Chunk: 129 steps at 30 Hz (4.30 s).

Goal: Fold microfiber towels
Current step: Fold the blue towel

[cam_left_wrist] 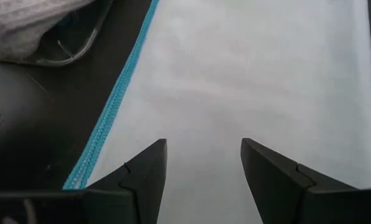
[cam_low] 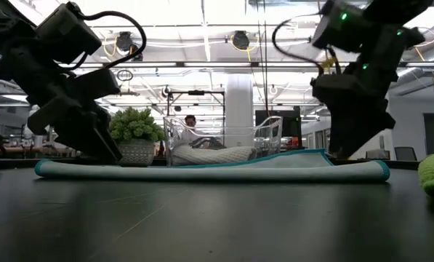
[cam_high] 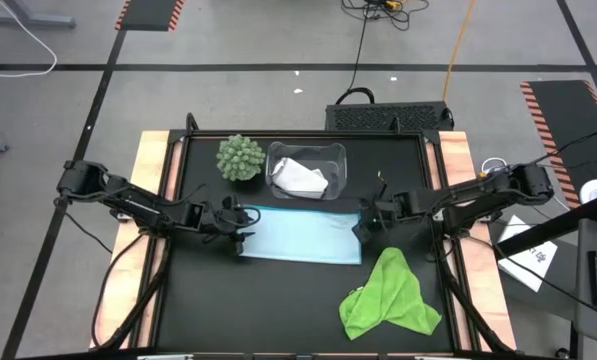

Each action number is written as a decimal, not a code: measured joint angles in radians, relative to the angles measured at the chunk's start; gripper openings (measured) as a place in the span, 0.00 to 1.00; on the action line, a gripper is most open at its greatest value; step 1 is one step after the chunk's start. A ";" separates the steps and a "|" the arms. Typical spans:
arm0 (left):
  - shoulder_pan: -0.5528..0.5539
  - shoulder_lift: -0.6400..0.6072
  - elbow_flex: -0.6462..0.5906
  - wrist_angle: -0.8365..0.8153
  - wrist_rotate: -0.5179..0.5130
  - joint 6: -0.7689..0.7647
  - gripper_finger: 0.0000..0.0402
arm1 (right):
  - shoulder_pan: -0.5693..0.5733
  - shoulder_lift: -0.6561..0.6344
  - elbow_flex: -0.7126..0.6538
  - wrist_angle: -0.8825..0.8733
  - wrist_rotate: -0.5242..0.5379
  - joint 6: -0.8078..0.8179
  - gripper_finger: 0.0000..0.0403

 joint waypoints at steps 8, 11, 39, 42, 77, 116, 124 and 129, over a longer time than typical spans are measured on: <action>0.000 0.000 0.000 -0.002 -0.001 0.054 0.52 | -0.074 0.078 -0.049 0.077 -0.190 0.076 0.47; 0.000 0.000 0.000 -0.003 -0.001 0.074 0.52 | -0.081 0.088 -0.067 0.178 -0.214 0.091 0.47; 0.000 -0.001 -0.043 -0.026 0.016 0.076 0.52 | -0.131 0.193 -0.068 0.396 -0.263 -0.057 0.04; 0.012 0.004 -0.087 0.030 0.033 0.065 0.52 | -0.132 0.162 -0.069 0.399 -0.261 -0.064 0.02; 0.029 -0.035 -0.127 0.153 0.011 0.166 0.52 | -0.130 0.219 0.281 0.103 -0.266 -0.095 0.00; 0.140 0.713 0.313 0.686 0.373 0.042 0.52 | -0.122 0.215 0.281 0.200 -0.298 -0.118 0.00; 0.154 0.742 0.312 0.691 0.383 0.024 0.52 | -0.117 0.215 0.349 0.299 -0.316 -0.067 0.00; 0.154 0.744 0.312 0.690 0.387 0.033 0.52 | -0.117 0.216 0.435 0.254 -0.284 -0.070 0.00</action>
